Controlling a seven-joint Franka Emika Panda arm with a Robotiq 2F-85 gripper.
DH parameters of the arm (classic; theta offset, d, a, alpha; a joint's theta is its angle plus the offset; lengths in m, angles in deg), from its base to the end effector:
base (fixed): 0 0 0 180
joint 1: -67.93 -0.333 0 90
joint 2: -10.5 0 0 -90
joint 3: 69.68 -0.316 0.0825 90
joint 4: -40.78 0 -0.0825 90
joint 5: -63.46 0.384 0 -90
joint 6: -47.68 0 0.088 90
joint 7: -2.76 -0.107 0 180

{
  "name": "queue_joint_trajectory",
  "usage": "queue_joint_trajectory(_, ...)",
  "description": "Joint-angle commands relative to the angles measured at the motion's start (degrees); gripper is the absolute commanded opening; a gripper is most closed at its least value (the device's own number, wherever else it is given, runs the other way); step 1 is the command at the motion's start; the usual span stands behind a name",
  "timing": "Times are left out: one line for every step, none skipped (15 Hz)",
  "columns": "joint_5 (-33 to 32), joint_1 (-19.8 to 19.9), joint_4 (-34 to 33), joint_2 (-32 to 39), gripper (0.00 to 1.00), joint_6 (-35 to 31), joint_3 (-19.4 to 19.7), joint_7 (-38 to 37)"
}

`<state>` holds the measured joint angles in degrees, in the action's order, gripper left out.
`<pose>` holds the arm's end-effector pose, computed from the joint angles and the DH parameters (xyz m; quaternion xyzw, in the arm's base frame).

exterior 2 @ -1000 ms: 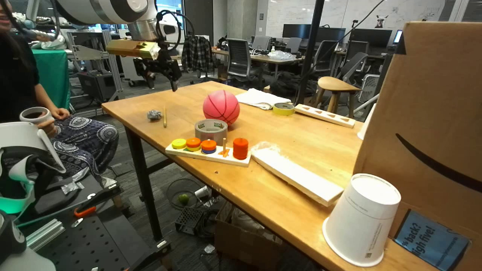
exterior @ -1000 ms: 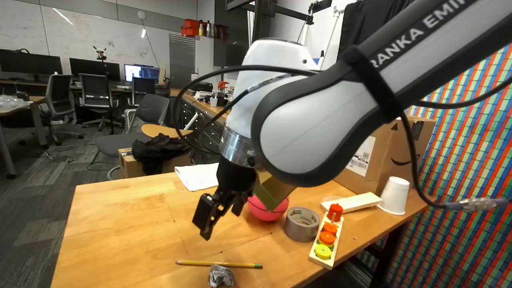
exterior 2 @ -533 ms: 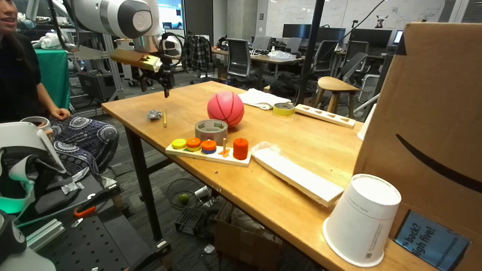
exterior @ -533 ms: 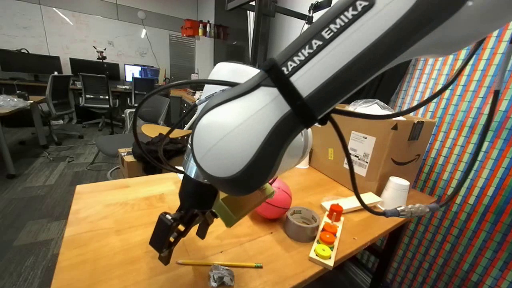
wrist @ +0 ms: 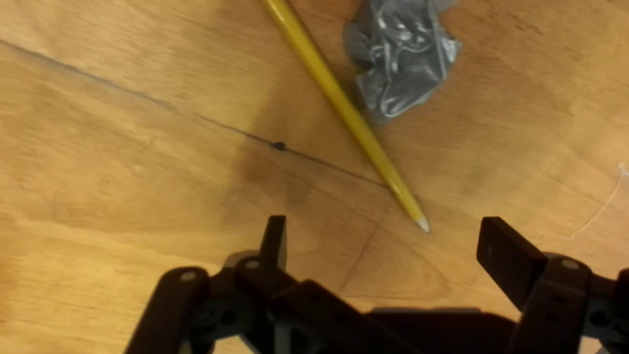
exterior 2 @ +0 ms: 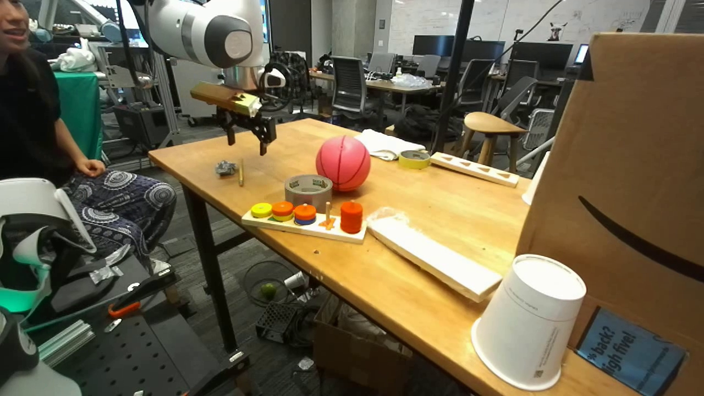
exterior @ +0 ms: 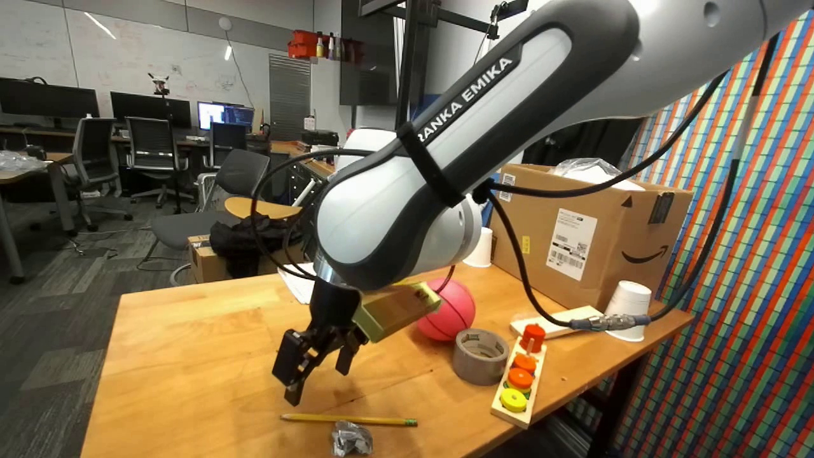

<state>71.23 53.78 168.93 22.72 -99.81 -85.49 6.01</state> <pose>0.4839 0.2754 0.2902 -0.9693 -0.2270 -0.0469 0.0816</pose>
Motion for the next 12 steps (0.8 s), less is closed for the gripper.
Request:
queue_joint_trajectory(-1.63, 2.75, -0.94, -0.98, 1.0, 4.35, 2.95, 0.46)
queue_joint_trajectory(-1.58, 3.88, -0.07, -1.52, 1.0, 5.22, 3.99, 0.81)
queue_joint_trajectory(-2.15, 4.77, 0.48, -1.78, 1.0, 5.85, 5.22, 0.55)
queue_joint_trajectory(-2.98, 5.72, 0.91, -2.27, 1.0, 6.73, 6.58, 0.23)
queue_joint_trajectory(-4.49, 6.45, 1.15, -2.76, 1.0, 7.71, 7.93, -0.28)
queue_joint_trajectory(-6.43, 7.06, 1.2, -3.16, 1.0, 8.39, 9.25, -0.98)
queue_joint_trajectory(-8.94, 7.79, 1.87, -4.72, 1.0, 9.04, 10.71, -1.5)
queue_joint_trajectory(-11.05, 8.49, 2.63, -6.86, 1.0, 9.28, 11.84, -1.58)
queue_joint_trajectory(-15.06, 8.75, 3.81, -10.12, 1.0, 9.36, 13.34, -3.43)
queue_joint_trajectory(-18.7, 9.07, 4.59, -12.83, 1.0, 9.33, 14.36, -5.0)
queue_joint_trajectory(-22.86, 9.24, 5.16, -15.36, 1.0, 9.33, 14.9, -7.19)
queue_joint_trajectory(-26.73, 9.64, 5.73, -18.18, 1.0, 9.91, 15.05, -9.12)
